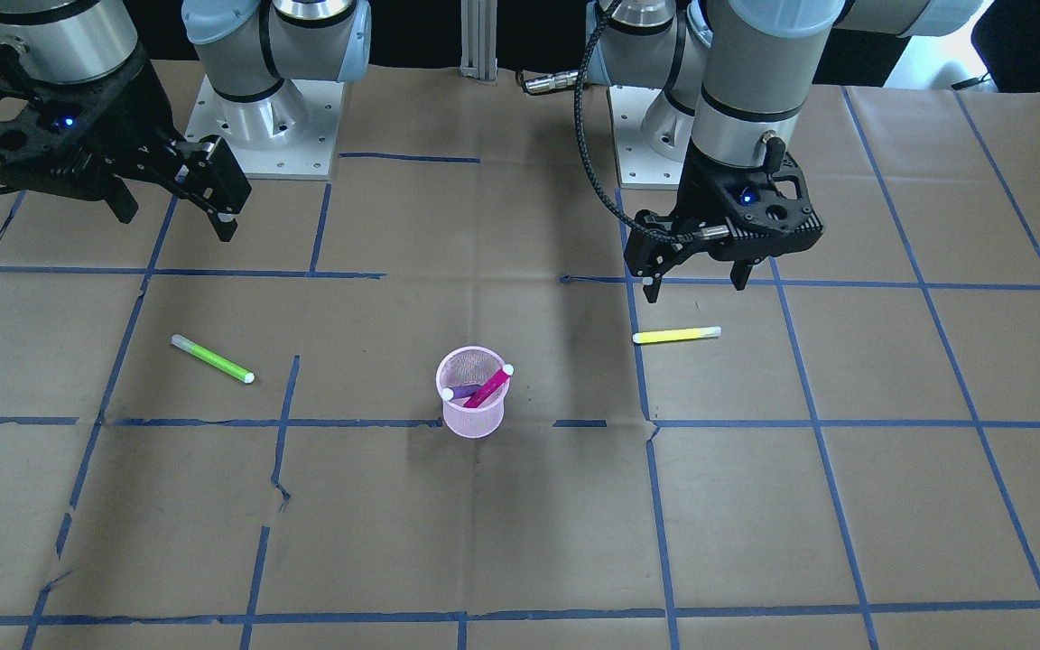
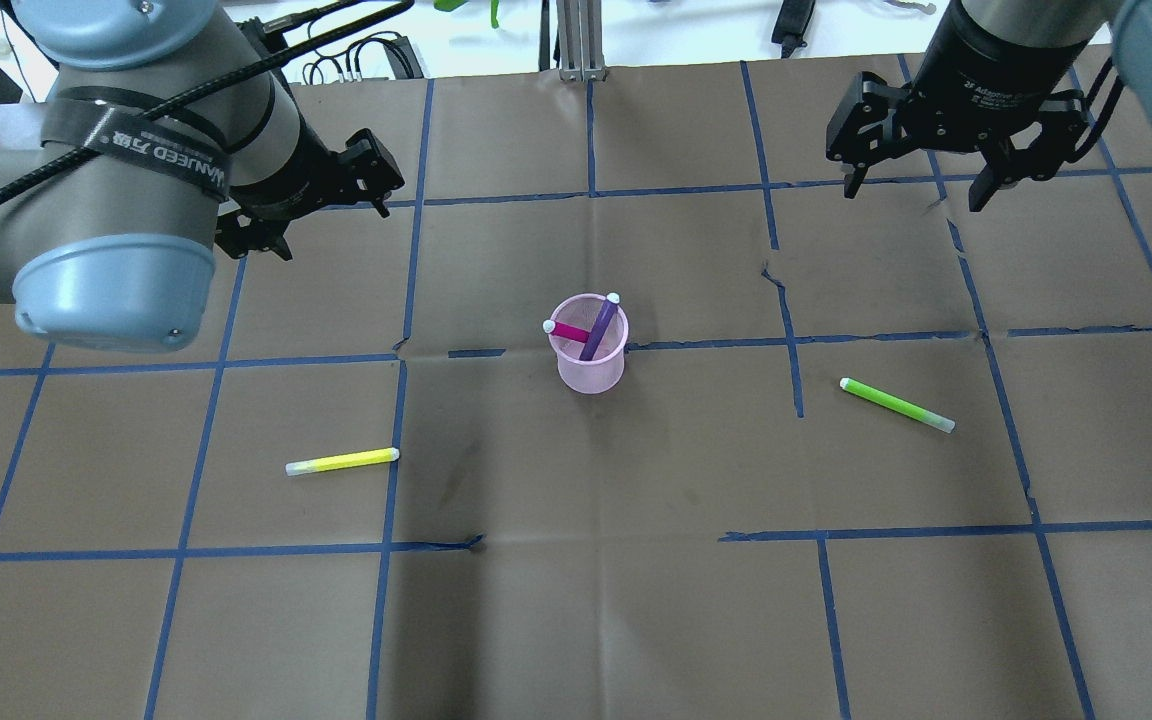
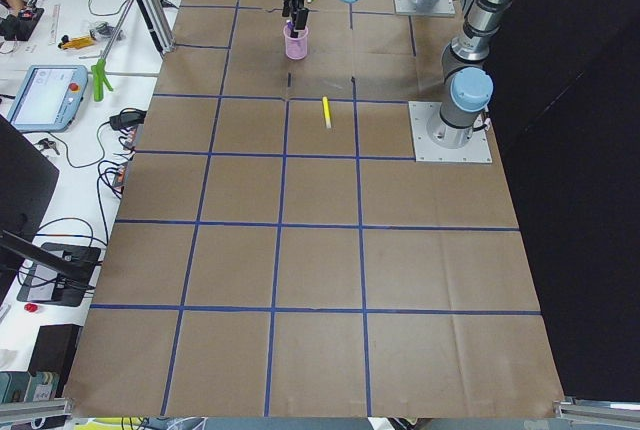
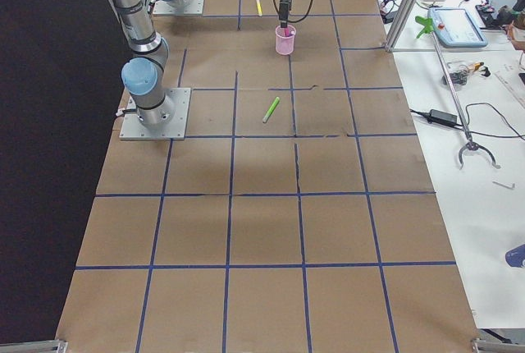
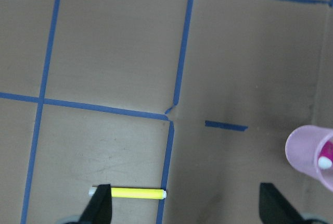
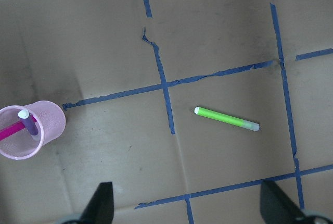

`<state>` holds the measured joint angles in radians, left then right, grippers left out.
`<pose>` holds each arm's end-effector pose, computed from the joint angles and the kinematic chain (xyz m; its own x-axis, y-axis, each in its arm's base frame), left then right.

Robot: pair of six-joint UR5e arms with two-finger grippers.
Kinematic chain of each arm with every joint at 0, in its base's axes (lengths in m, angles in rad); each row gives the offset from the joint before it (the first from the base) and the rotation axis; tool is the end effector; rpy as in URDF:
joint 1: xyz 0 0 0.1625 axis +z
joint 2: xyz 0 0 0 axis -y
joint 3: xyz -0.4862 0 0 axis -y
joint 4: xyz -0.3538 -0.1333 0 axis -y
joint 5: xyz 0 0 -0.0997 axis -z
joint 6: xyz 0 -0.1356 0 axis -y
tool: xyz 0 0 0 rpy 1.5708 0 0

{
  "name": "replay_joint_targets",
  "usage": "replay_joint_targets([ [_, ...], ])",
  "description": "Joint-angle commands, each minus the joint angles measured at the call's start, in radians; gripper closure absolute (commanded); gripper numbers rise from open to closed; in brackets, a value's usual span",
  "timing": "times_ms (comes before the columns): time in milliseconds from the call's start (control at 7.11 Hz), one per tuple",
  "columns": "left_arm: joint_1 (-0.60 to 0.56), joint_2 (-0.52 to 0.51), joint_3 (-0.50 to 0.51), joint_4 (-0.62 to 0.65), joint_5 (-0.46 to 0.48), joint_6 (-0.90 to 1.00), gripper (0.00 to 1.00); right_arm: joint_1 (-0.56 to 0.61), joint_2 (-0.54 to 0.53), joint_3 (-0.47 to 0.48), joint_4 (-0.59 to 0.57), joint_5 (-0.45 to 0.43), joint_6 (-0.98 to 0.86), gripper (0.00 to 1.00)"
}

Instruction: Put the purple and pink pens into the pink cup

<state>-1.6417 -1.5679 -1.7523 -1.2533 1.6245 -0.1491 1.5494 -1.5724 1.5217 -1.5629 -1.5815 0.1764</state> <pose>-0.1586 -0.4542 0.4655 -0.9959 -0.0841 -0.0320 -0.0787 0.9863 -0.1448 0.1220 -0.4607 0.5354 -0.9804 0.1968 0.0030 0.1965 0.9795 -0.0440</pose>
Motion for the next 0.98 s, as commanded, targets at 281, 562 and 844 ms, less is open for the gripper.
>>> replay_joint_targets([
  [281,0.088,0.040,0.114,-0.305,-0.101,0.228,0.02,-0.002,0.000,0.000,0.000,0.000,0.000,0.00],
  [562,0.089,0.058,0.158,-0.359,-0.060,0.217,0.02,-0.002,0.000,0.000,0.001,0.000,-0.003,0.00],
  [844,0.083,0.045,0.175,-0.354,-0.023,0.169,0.02,-0.003,0.000,0.000,-0.002,0.000,-0.005,0.00],
])
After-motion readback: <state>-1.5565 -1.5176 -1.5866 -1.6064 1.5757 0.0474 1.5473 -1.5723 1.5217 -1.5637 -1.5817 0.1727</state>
